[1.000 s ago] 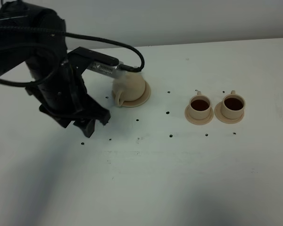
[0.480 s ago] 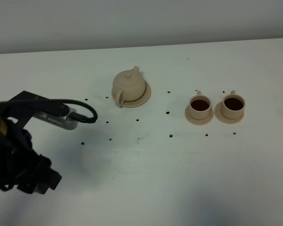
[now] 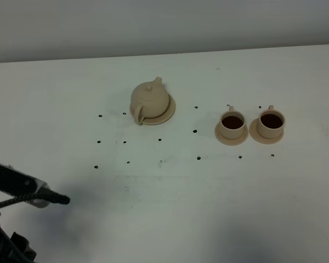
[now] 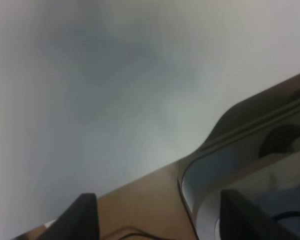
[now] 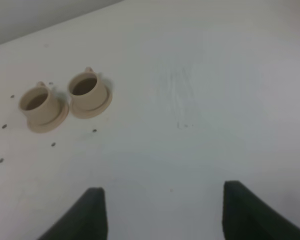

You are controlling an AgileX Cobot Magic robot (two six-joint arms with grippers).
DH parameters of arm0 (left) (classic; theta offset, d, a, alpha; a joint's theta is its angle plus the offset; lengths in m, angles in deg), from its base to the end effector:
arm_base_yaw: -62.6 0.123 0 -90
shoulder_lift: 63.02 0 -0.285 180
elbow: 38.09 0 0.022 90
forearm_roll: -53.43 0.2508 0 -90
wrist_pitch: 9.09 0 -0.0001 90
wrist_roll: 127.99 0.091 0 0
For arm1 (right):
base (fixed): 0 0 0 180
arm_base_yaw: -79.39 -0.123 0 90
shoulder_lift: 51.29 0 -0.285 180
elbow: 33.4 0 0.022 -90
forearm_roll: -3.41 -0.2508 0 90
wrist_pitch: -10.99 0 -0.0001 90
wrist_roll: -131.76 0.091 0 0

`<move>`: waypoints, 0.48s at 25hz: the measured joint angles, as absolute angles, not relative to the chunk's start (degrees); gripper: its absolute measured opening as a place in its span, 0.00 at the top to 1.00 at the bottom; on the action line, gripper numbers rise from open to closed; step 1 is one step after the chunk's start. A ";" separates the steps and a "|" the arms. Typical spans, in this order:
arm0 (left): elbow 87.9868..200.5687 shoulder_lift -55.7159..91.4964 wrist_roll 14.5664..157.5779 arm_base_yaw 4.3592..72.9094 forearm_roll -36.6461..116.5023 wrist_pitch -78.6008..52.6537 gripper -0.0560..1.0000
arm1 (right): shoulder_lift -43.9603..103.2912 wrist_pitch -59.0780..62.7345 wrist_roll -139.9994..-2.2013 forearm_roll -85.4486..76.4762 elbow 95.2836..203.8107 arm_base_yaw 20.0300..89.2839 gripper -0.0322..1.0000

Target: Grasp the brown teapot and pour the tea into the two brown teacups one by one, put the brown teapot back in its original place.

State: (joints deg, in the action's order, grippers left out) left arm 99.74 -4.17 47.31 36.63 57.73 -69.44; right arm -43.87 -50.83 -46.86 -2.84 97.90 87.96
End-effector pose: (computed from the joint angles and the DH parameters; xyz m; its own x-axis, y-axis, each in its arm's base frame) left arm 0.1212 -0.0525 0.2545 -0.8695 0.3737 -0.3230 0.3796 0.9239 0.0473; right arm -0.0052 0.0096 0.2755 -0.4549 0.1447 -0.8787 0.0991 0.9888 0.1116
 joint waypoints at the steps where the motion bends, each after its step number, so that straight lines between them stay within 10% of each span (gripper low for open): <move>1: 98.76 -5.34 46.95 36.63 57.72 -69.25 0.45 | -43.87 -50.83 -46.86 -2.84 97.90 87.96 0.49; 12: 97.03 -13.91 47.20 38.12 59.12 -70.87 0.45 | -43.87 -50.83 -46.86 -2.84 97.90 87.96 0.49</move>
State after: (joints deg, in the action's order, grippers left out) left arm 97.03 -13.91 47.20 38.12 59.12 -70.87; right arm -43.87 -50.83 -46.86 -2.84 97.90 87.96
